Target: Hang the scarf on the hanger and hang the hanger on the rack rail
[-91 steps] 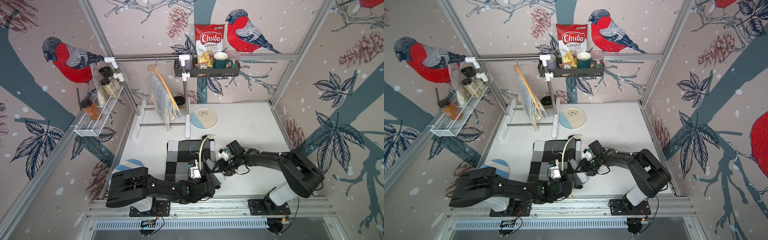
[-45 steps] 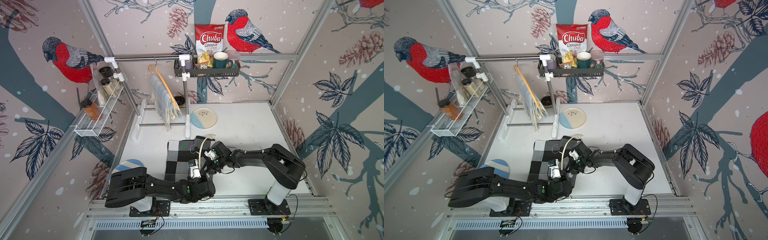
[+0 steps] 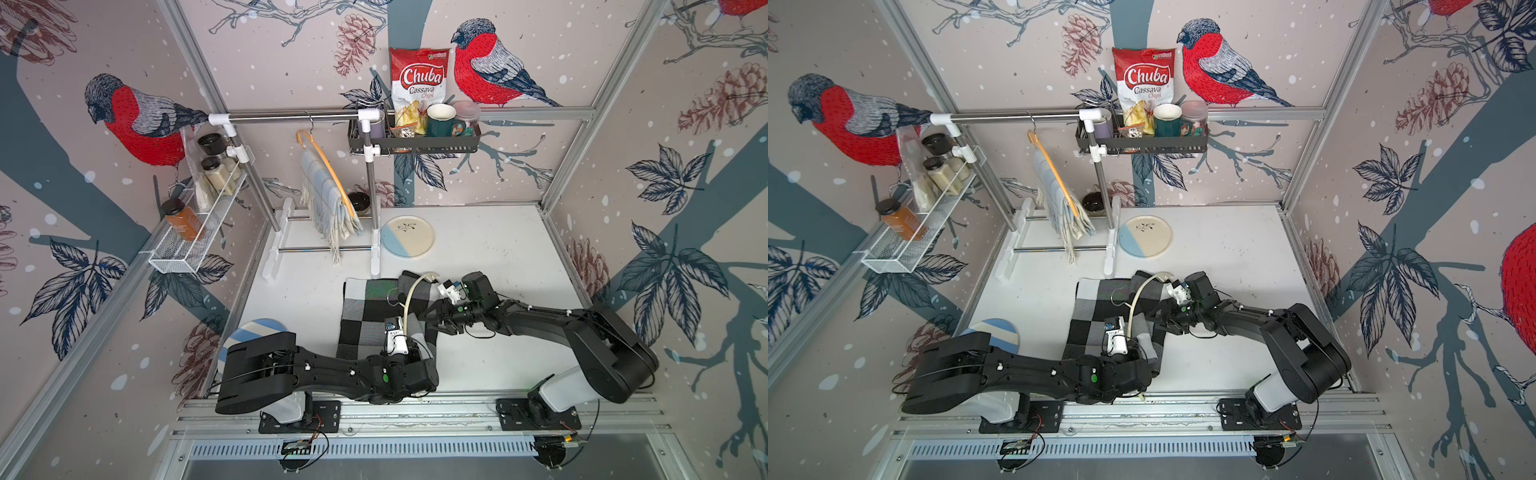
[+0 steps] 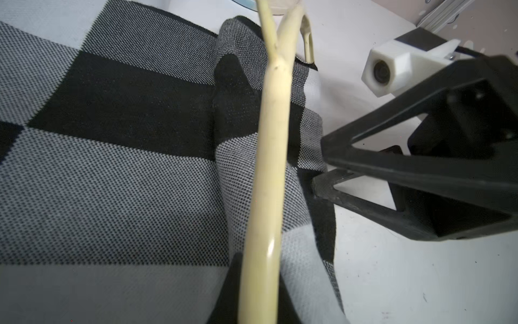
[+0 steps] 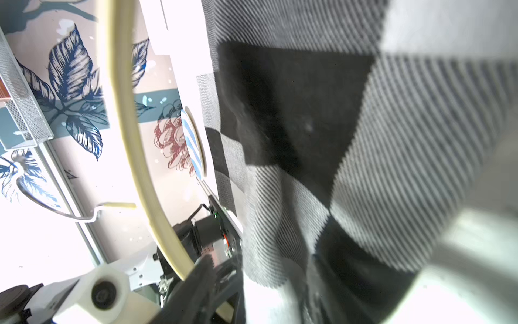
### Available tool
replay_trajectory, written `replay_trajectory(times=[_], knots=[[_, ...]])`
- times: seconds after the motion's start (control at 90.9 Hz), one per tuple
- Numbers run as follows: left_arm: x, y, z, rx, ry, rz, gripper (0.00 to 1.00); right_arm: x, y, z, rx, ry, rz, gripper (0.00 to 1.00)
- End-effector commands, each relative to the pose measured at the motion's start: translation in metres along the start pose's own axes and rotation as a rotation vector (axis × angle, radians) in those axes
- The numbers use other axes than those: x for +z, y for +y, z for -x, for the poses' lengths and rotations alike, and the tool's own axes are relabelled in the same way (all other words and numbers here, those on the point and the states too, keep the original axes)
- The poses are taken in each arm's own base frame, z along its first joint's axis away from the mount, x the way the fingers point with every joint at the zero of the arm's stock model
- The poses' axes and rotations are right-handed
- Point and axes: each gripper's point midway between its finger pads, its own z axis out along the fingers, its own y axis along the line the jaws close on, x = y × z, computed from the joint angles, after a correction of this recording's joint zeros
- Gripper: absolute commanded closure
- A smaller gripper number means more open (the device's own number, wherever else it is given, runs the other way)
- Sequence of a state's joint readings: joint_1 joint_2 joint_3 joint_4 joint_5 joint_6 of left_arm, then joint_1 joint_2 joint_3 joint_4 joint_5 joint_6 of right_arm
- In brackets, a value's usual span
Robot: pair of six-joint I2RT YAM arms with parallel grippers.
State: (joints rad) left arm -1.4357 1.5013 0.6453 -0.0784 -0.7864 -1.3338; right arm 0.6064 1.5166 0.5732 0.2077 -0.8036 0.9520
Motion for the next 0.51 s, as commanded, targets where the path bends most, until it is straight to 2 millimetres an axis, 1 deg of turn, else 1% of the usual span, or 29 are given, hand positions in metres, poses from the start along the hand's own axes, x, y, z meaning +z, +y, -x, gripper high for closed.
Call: replay_trajectory(times=[0.0, 0.066, 0.121, 0.198, 0.264, 0.33, 0.396, 0.44, 0.495], knots=[[0.0, -0.005, -0.006, 0.029, 0.038, -0.007, 1.0, 0.006, 0.004, -0.012, -0.003, 0.049, 0.001, 0.59], [0.0, -0.009, -0.006, 0.034, 0.042, -0.013, 1.0, 0.016, -0.001, -0.018, 0.001, 0.065, -0.032, 0.67], [-0.001, -0.011, -0.005, 0.039, 0.043, -0.013, 1.0, 0.028, -0.001, -0.024, 0.002, 0.086, -0.038, 0.74], [-0.001, -0.011, -0.005, 0.044, 0.045, -0.009, 1.0, 0.051, 0.005, -0.037, -0.011, 0.14, -0.047, 0.79], [-0.001, -0.012, -0.005, 0.048, 0.049, -0.008, 1.0, 0.07, 0.015, -0.045, -0.031, 0.174, -0.037, 0.83], [0.0, -0.013, -0.005, 0.058, 0.05, 0.0, 1.0, 0.08, 0.029, -0.049, -0.049, 0.199, 0.011, 0.85], [0.0, -0.014, -0.006, 0.075, 0.054, 0.009, 1.0, 0.078, 0.037, -0.046, -0.07, 0.2, 0.05, 0.85], [0.001, -0.015, -0.006, 0.086, 0.053, 0.018, 1.0, 0.068, 0.032, -0.036, -0.056, 0.173, 0.052, 0.85], [0.001, -0.016, -0.004, 0.102, 0.051, 0.029, 1.0, 0.051, 0.027, -0.023, -0.035, 0.131, 0.06, 0.84]])
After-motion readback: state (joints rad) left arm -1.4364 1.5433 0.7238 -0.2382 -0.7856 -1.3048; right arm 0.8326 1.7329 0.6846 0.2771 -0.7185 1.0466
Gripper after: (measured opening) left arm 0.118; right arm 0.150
